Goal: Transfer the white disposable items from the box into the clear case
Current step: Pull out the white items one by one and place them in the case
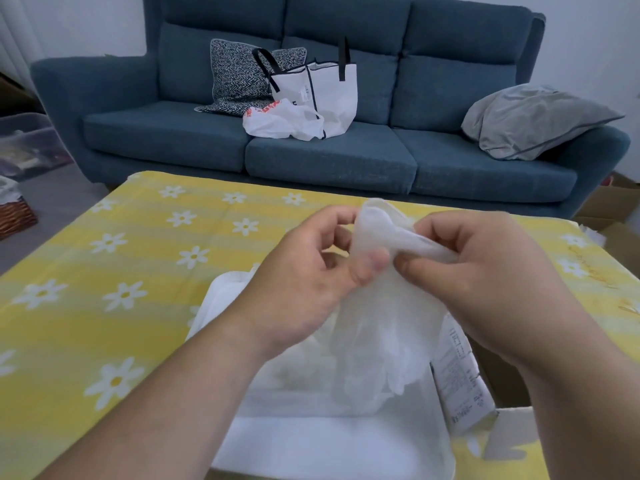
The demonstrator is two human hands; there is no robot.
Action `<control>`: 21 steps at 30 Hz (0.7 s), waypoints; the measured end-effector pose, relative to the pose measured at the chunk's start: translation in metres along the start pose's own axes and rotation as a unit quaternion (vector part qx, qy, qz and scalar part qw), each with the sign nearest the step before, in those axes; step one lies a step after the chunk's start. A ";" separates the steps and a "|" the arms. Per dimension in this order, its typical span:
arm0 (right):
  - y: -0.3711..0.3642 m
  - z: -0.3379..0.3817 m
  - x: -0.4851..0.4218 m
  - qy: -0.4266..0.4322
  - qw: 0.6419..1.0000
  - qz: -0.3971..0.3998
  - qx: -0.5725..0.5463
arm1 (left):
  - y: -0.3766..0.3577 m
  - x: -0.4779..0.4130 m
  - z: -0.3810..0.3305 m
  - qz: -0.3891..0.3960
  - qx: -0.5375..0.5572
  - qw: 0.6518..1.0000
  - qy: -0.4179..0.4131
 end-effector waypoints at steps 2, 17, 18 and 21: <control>0.000 0.005 -0.001 -0.005 0.999 -0.013 -0.052 | -0.003 0.002 0.018 0.041 -0.003 0.998 0.048; -0.029 0.017 -0.011 -0.017 0.930 0.007 -0.367 | 0.040 0.018 0.016 0.100 0.010 0.993 0.059; -0.038 0.023 -0.011 -0.015 0.925 0.030 -0.378 | 0.031 0.020 0.013 0.131 0.013 0.990 0.044; -0.051 0.032 -0.012 -0.024 0.912 0.041 -0.408 | 0.020 0.024 0.020 0.150 0.012 0.985 0.089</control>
Point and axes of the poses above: each hand's wrist, its own x-axis away from the middle knuckle, its own y-axis out of the back of the hand, z = x × y, the point moved 9 cm from there along -x, towards the middle knuckle, and after that the axes turned 11 degrees about y, right-handed, at the moved point
